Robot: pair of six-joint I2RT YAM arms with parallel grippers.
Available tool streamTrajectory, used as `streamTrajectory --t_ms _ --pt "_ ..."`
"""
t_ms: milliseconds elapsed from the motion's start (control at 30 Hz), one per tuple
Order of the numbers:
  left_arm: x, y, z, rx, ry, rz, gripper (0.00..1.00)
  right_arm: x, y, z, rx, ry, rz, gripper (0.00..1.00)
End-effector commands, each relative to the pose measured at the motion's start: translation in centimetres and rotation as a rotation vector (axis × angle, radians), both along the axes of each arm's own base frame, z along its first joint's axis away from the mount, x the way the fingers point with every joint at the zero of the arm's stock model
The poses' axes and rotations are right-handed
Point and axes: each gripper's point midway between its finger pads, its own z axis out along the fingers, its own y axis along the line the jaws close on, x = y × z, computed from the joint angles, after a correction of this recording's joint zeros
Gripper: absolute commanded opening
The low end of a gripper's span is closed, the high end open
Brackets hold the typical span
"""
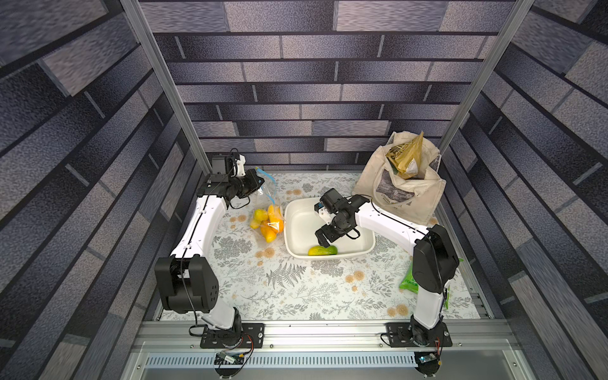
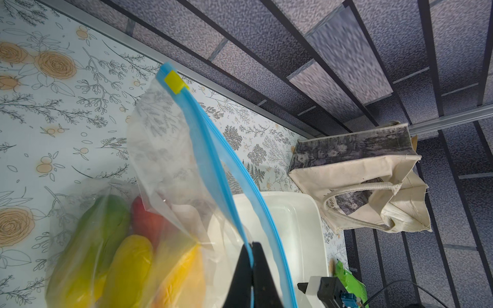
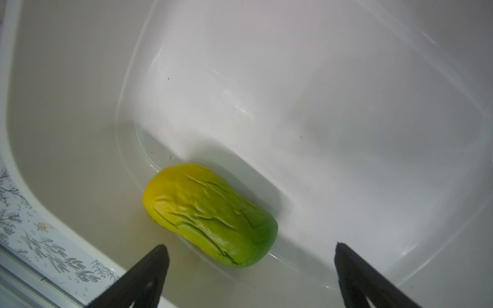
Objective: Place the mango in a zip-top bag and seal the zipper
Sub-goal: Pick up the mango from the basket.
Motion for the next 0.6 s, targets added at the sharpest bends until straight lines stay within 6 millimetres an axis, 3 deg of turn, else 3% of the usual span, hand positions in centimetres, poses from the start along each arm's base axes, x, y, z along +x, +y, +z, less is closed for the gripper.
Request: streamTrajectory --t_ms 0,133,200,367,467,567 --pt "0.1 0.2 1.8 -0.015 -0.031 0.000 0.00 -0.7 -0.3 -1.5 0.003 0.038 0.117 1.00" --pt "0.6 0.5 2.6 -0.025 -0.083 -0.022 0.00 1.4 0.0 -0.6 0.076 -0.011 0.168 1.00" --pt "0.9 0.9 3.0 -0.016 -0.086 0.010 0.00 1.3 0.1 -0.2 0.063 -0.021 0.255 1.00" --pt "1.0 1.3 2.1 0.027 -0.044 0.030 0.00 1.5 -0.9 0.0 -0.012 -0.075 0.406 1.00" --pt "1.0 1.4 1.4 0.063 -0.069 0.026 0.00 2.8 -1.8 -0.7 -0.100 -0.128 0.449 1.00" --pt "1.0 1.6 1.1 0.100 -0.083 0.022 0.00 3.3 -1.1 -0.8 -0.089 -0.120 0.462 1.00"
